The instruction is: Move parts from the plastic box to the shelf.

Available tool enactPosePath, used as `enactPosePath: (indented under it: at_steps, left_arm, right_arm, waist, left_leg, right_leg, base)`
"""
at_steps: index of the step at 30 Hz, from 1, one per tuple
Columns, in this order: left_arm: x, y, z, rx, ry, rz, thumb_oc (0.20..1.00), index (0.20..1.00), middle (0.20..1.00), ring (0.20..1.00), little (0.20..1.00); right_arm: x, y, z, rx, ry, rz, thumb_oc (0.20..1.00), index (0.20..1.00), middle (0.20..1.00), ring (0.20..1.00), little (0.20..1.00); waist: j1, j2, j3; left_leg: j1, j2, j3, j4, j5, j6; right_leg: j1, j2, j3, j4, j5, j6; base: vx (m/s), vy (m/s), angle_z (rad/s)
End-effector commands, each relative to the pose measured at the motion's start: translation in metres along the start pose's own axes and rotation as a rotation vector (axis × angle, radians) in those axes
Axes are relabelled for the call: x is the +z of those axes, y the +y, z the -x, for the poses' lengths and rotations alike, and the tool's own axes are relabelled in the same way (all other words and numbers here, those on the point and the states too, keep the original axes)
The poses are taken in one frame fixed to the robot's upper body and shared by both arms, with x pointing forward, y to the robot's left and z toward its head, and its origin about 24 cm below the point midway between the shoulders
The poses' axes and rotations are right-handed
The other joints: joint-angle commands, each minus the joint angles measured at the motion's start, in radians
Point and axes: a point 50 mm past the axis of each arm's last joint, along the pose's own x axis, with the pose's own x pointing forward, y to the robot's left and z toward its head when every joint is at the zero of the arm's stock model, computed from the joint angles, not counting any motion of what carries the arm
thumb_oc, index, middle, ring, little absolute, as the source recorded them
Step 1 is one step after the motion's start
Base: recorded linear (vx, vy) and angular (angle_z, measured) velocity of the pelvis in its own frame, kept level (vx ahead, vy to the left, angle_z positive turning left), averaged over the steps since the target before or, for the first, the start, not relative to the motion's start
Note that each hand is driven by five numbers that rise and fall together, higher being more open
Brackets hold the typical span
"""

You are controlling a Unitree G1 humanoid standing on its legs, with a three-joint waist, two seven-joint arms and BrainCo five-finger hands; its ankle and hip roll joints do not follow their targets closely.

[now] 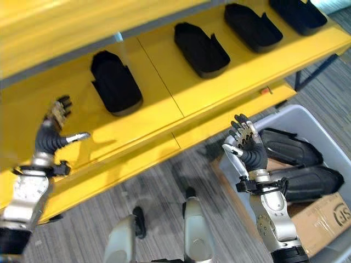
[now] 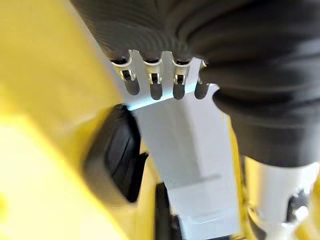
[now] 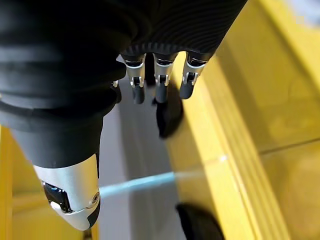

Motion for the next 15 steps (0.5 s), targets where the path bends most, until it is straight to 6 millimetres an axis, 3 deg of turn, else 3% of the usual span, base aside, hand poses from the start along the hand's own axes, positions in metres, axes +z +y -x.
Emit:
enactPosePath:
  at_steps: [1,2,5,8,11,15]
  left_arm:
    - [0.02,0.002,-0.01,-0.083,-0.088,0.033,1.0,1.0,1.0,1.0,1.0]
    - [0.005,0.003,0.004,-0.067,-0.016,0.097,1.0,1.0,1.0,1.0,1.0]
    - [0.0,0.0,0.015,-0.115,0.031,0.083,1.0,1.0,1.0,1.0,1.0]
    - [-0.023,-0.004,0.034,-0.08,0.136,0.129,1.0,1.0,1.0,1.0,1.0]
    - [-0.028,-0.007,0.042,-0.069,0.157,0.144,1.0,1.0,1.0,1.0,1.0]
    - [-0.03,-0.008,0.048,-0.063,0.17,0.145,1.0,1.0,1.0,1.0,1.0]
  right_arm:
    - [0.004,0.009,-0.003,0.043,-0.05,0.026,1.0,1.0,1.0,1.0,1.0]
    - [0.001,0.014,-0.003,0.073,-0.03,0.017,1.0,1.0,1.0,1.0,1.0]
    - [-0.005,0.014,0.0,0.081,0.0,0.019,1.0,1.0,1.0,1.0,1.0]
    - [-0.016,0.016,0.008,0.071,0.051,0.001,1.0,1.0,1.0,1.0,1.0]
    - [-0.02,0.013,0.014,0.046,0.074,0.0,1.0,1.0,1.0,1.0,1.0]
    - [-0.026,0.008,0.019,0.018,0.106,-0.005,1.0,1.0,1.0,1.0,1.0]
  waist:
    - [-0.008,-0.015,-0.096]
    - [0.009,-0.005,-0.118]
    - [0.018,0.002,-0.137]
    - [0.035,0.004,-0.189]
    - [0.04,-0.002,-0.227]
    - [0.047,-0.022,-0.255]
  left_leg:
    - [-0.023,0.03,-0.123,-0.122,0.129,-0.017]
    - [0.013,0.021,-0.131,-0.176,0.147,-0.012]
    - [0.053,0.009,-0.143,-0.229,0.162,-0.009]
    - [0.104,-0.01,-0.169,-0.3,0.18,0.001]
    - [0.122,-0.025,-0.183,-0.312,0.173,0.006]
    - [0.125,-0.064,-0.183,-0.26,0.118,0.025]
  right_leg:
    - [0.082,-0.06,0.01,-0.111,0.045,0.065]
    - [0.121,-0.068,-0.019,-0.151,0.05,0.072]
    - [0.171,-0.08,-0.048,-0.194,0.056,0.078]
    - [0.25,-0.105,-0.096,-0.272,0.072,0.085]
    - [0.3,-0.126,-0.13,-0.322,0.083,0.095]
    - [0.34,-0.165,-0.137,-0.351,0.108,0.115]
  base:
    - [0.05,0.008,0.31]
    - [0.04,0.005,0.36]
    - [0.05,0.009,0.31]
    - [0.08,0.046,0.45]
    - [0.07,0.076,0.49]
    - [0.05,0.141,0.2]
